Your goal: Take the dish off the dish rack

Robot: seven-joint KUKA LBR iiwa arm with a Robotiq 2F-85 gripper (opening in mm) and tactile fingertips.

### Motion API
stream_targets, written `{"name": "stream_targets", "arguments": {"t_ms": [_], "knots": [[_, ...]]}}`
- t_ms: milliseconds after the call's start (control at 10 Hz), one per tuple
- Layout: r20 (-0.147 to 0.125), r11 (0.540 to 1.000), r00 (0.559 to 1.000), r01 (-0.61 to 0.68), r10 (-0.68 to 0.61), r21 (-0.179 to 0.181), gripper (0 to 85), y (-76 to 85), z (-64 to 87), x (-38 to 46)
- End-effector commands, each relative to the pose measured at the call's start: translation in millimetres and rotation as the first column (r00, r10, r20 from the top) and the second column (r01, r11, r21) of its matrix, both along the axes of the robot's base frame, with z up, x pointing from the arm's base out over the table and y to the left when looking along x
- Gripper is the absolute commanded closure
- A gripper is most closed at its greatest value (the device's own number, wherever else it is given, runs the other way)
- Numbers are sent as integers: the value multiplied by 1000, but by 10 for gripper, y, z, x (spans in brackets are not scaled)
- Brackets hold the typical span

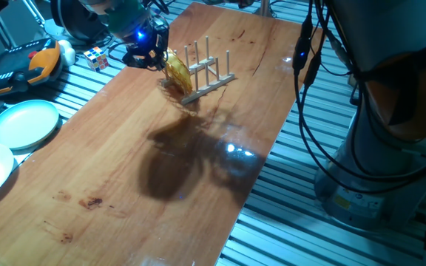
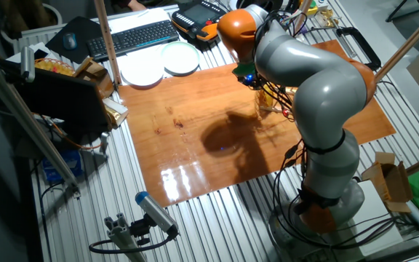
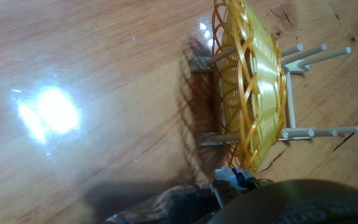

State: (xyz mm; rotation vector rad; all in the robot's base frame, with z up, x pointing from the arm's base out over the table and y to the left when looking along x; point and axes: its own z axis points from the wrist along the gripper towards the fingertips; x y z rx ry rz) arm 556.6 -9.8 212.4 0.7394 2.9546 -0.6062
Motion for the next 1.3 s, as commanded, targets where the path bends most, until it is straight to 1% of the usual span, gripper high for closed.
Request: {"name": "stream_targets", "arguments": {"t_ms": [0,300,700,900,1200], "knots": [[1,1000,1000,2,-2,-1,843,-4,1,0],[2,1000,1000,1,-1,-1,843,-3,2,0],[3,1000,1000,14,-14,-22,843,-17,-4,9],[8,1000,1000,17,-17,-26,843,-24,-14,9],[10,1000,1000,15,-14,-22,843,-47,-32,10]]}}
